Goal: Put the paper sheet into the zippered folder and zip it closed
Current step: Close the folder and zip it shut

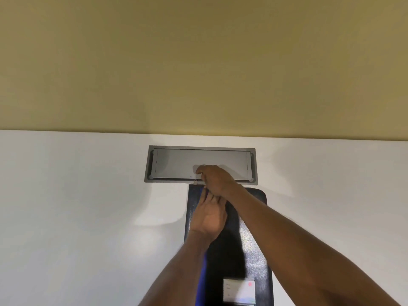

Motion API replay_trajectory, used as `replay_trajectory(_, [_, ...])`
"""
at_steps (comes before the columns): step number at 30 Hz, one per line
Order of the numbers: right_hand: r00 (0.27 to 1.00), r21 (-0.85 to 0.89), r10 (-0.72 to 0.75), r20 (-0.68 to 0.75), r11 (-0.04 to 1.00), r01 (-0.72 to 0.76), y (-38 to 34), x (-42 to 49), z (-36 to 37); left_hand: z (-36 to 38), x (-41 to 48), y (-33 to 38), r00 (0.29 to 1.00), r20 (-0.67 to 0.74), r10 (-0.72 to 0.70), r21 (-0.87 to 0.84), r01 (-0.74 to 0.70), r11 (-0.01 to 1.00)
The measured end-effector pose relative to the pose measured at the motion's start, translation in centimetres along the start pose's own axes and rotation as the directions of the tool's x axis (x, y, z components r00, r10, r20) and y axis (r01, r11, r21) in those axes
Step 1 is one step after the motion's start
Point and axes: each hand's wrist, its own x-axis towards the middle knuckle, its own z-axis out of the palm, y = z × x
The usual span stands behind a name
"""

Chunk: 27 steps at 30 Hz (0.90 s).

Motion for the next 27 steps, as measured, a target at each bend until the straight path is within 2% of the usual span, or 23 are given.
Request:
replay_trajectory(4, [0.974,0.144,0.069,-0.217,0.989,-0.037,0.9,-3.5,-0.1,-0.7,-1.5,-0.6,0.997,-0.009,-0.076,0.04,0.076,0.996])
replay_trajectory(6, [0.946,0.136,0.082,-0.313,0.99,-0.041,1.5,-5.7,0.5,-0.7,-2.6,-0.5,0.989,-0.052,-0.14,0.03,0.142,0.989])
replay_trajectory(8, [0.924,0.106,0.085,-0.372,0.993,-0.049,2.0,-8.0,1.6,-1.0,-3.5,-0.6,0.979,-0.019,-0.204,0.019,0.204,0.979])
replay_trajectory(17, [0.868,0.081,0.275,-0.412,0.961,-0.266,4.0,-17.1,8.2,-1.5,-9.9,0.6,0.896,0.074,-0.437,-0.019,0.439,0.898])
replay_trajectory(22, [0.845,0.119,0.363,-0.393,0.931,-0.345,5.0,-20.9,11.5,-1.3,-13.6,1.8,0.86,0.101,-0.501,-0.035,0.506,0.862])
replay_trajectory(27, [0.79,0.186,0.445,-0.42,0.895,-0.406,5.8,-24.3,14.2,-0.3,-16.3,2.4,0.833,0.135,-0.537,-0.098,0.55,0.829])
